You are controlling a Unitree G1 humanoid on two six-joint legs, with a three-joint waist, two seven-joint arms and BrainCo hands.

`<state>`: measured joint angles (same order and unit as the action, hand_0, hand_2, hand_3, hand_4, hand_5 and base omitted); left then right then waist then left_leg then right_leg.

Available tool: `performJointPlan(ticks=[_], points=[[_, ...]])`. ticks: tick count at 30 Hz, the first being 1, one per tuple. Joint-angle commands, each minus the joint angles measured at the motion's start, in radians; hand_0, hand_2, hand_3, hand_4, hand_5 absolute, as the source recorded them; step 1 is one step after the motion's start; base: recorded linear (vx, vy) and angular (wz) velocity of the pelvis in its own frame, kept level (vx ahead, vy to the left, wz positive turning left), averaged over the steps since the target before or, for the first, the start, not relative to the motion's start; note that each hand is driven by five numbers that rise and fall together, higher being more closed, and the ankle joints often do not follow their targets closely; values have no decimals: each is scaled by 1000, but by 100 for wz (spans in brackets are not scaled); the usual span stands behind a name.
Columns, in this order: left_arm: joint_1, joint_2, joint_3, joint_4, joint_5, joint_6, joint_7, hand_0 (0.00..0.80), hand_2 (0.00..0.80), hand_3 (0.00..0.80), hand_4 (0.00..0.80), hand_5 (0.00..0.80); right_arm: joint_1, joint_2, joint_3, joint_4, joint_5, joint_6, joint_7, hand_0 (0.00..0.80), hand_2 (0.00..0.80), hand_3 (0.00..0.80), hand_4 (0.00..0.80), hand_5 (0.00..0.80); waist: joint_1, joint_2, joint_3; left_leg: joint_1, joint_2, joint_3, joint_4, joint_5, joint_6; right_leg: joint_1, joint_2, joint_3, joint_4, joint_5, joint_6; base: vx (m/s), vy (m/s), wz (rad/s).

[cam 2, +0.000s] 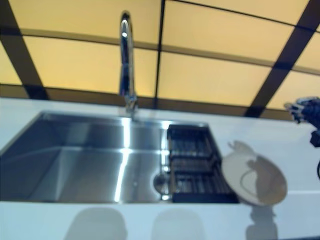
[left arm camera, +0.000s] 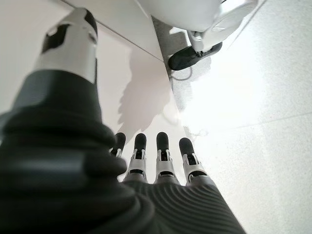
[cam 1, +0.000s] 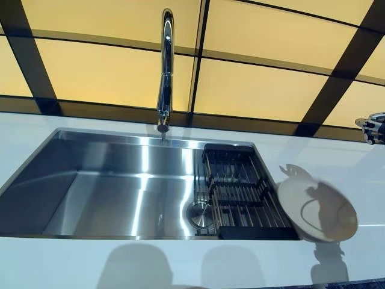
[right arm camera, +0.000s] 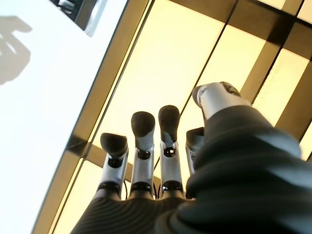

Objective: Take plates into dishwasher

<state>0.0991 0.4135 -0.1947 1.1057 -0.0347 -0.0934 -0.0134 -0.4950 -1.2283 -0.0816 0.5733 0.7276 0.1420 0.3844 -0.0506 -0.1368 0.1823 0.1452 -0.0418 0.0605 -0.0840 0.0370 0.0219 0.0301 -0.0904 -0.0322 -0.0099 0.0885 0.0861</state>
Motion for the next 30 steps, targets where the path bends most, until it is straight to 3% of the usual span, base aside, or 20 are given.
performJointPlan(ticks=[1, 5, 9, 13, 14, 18, 19, 20, 21, 22, 30], points=[[-31, -2, -19, 7, -15, -37, 13, 0, 0, 0, 0, 0, -51, -66, -56, -11, 43, -34, -26, 800, 800, 800, 800, 800, 7, -9, -32, 30, -38, -72, 58, -130, 25, -159, -52, 17, 67, 180, 113, -6, 56, -8], [-26, 0, -22, 7, -9, -29, 12, 0, 0, 0, 0, 0, -15, -68, -84, -7, 35, -37, -22, 800, 800, 800, 800, 800, -3, -7, -29, 40, -36, -66, 51, -127, 19, -184, -51, 3, 66, 202, 119, -11, 44, -26], [-25, 8, -12, 3, -16, -16, 8, 0, 0, 0, 0, 0, -11, -62, -85, -16, 35, -33, 10, 800, 800, 800, 800, 800, 2, -6, -20, 52, -28, -24, 25, -114, 15, -218, -68, -61, 122, 225, 129, -45, 32, -45], [-28, 7, -10, 1, -21, -15, 4, 0, 0, 0, 0, 0, -13, -55, -73, -14, 23, -35, 37, 800, 800, 800, 800, 800, 16, -6, -27, 47, -21, -1, 12, -108, 17, -196, -86, -83, 159, 199, 120, -71, 0, -30], [-28, 4, -15, -6, -26, -13, 5, 0, 0, 0, 0, 0, -12, -54, -71, -7, 9, -45, 50, 800, 800, 800, 800, 800, 20, -5, -40, 43, -16, 7, 6, -113, 16, -164, -80, -84, 127, 165, 113, -75, -36, -18], [-35, -7, -29, -4, -26, -16, 13, 0, 0, 0, 0, 0, -37, -44, -33, 6, -60, -91, 12, 800, 800, 800, 800, 800, 23, -10, -55, 48, -20, 18, -1, -125, 14, -152, -71, -111, 68, 149, 115, -13, -21, -34], [-33, -10, -28, -1, -23, -21, 14, 0, 0, 0, 0, 0, -51, -54, -14, 10, -113, -126, -22, 703, 703, 703, 703, 703, 24, -9, -58, 48, -20, 21, -2, -126, 14, -152, -71, -116, 62, 148, 115, 18, -16, -25], [-32, -10, -28, 0, -24, -22, 14, 0, 0, 0, 0, 0, -56, -57, -9, 11, -118, -134, -31, 486, 486, 486, 486, 486, 24, -9, -59, 48, -20, 22, -2, -126, 13, -152, -71, -116, 61, 148, 116, 17, -14, -8], [-31, -12, -32, 2, -30, -25, 17, 0, 0, 0, 0, 0, -65, -62, 0, 7, -116, -141, -58, 135, 135, 135, 135, 135, 23, -9, -59, 49, -21, 23, -2, -127, 14, -151, -71, -116, 61, 149, 116, 15, -3, -12], [-29, -15, -33, 2, -36, -27, 16, 0, 0, 0, 0, 0, -76, -63, -1, -28, -131, -145, -105, 0, 0, 0, 0, 0, 18, -9, -61, 49, -24, 23, -1, -129, 17, -150, -72, -112, 62, 148, 116, 14, -1, -10], [-25, -25, -20, 6, -14, -30, 14, 0, 0, 0, 0, 0, 59, 29, -73, -245, -206, -151, -171, 0, 0, 0, 0, 0, -4, -3, -54, 53, -31, 28, 0, -130, 21, -158, -85, -106, 81, 166, 122, 3, 4, 1]])
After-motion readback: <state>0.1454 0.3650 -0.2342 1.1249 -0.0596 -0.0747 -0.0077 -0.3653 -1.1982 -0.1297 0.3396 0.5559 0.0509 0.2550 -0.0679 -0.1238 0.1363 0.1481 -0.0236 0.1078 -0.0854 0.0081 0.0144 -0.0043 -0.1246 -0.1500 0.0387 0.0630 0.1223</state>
